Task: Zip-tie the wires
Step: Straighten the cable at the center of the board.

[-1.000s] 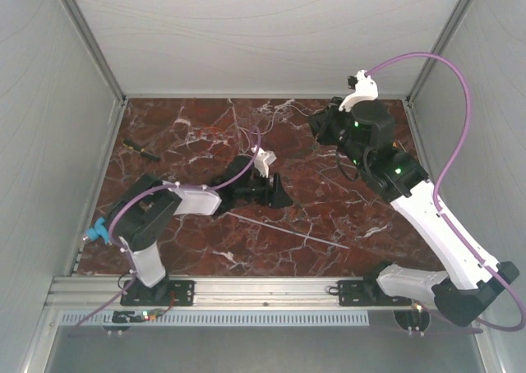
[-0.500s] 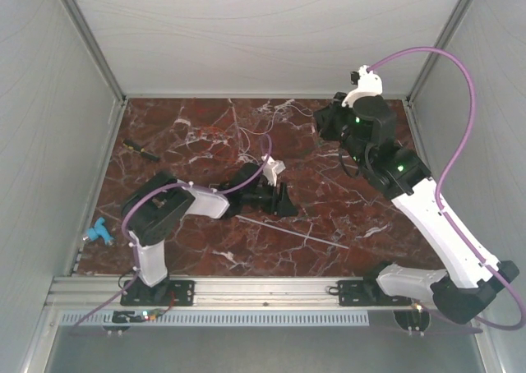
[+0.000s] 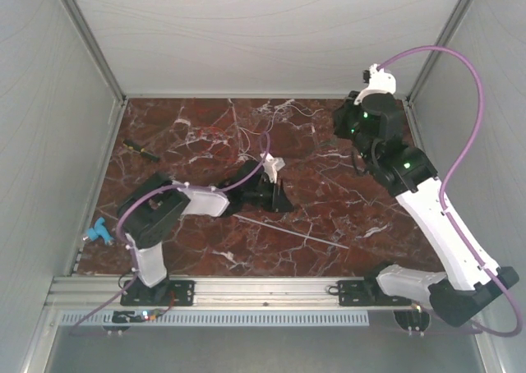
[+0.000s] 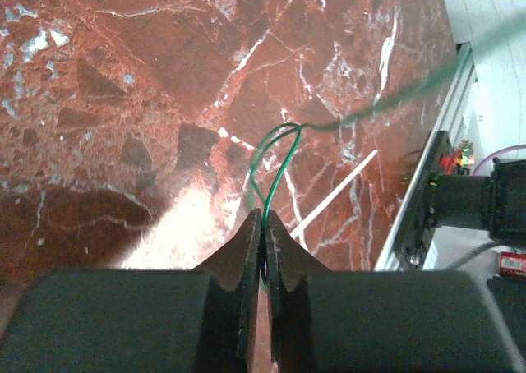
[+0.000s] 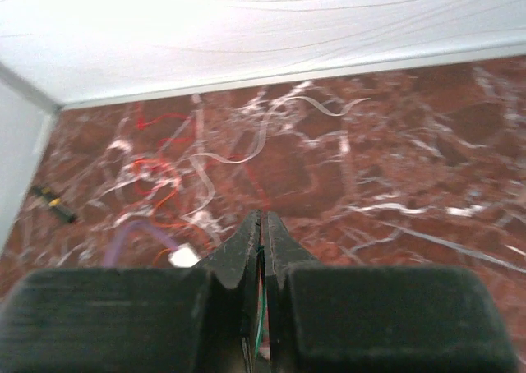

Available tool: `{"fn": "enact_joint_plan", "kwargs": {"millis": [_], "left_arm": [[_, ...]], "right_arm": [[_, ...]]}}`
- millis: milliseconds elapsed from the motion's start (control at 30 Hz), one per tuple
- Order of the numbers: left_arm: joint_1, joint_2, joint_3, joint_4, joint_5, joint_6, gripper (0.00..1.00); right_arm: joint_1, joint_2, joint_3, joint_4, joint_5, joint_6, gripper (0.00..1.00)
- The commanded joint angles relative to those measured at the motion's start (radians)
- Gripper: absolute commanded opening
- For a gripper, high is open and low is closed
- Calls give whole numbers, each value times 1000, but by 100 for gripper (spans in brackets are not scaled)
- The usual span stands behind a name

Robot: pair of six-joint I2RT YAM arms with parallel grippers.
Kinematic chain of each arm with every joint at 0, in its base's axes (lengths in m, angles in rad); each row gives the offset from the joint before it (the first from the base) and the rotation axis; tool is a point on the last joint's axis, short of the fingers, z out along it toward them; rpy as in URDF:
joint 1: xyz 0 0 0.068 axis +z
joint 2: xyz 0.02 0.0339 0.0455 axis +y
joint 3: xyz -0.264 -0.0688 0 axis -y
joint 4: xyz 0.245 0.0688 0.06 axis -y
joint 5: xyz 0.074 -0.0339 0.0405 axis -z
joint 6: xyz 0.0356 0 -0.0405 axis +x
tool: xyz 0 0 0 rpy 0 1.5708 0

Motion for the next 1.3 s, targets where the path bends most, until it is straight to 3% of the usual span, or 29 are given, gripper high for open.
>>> {"fn": "enact_joint_plan", "kwargs": {"millis": [0, 167, 533, 733, 833, 1000, 1133, 1267], "left_arm": [[26, -158, -27, -47, -60, -18, 0], [55, -390, -147, -134, -114, -29, 0], [55, -949, -365, -536, -266, -103, 0], [52, -1268, -444, -728, -345, -203, 0], [52, -1370, -425, -861, -443, -282, 0], [51, -1498, -397, -1060, -524, -413, 0], [49, -1592, -350, -1286, -683, -623, 0], [49, -1659, -364, -1322, -692, -689, 0]], "right_arm": [[-114, -38, 26, -65, 52, -46, 0], [-240, -43, -13, -70, 63, -66, 0], [-266, 129, -77, 52, 193, -106, 0], [-324, 265, -77, 43, 165, -40, 0], [-376, 341, -59, -14, 112, 68, 0], [-396, 439, -76, 92, 148, 27, 0], [-424, 516, -57, 86, 169, 53, 0], [-434, 574, -48, 118, 168, 43, 0]]}}
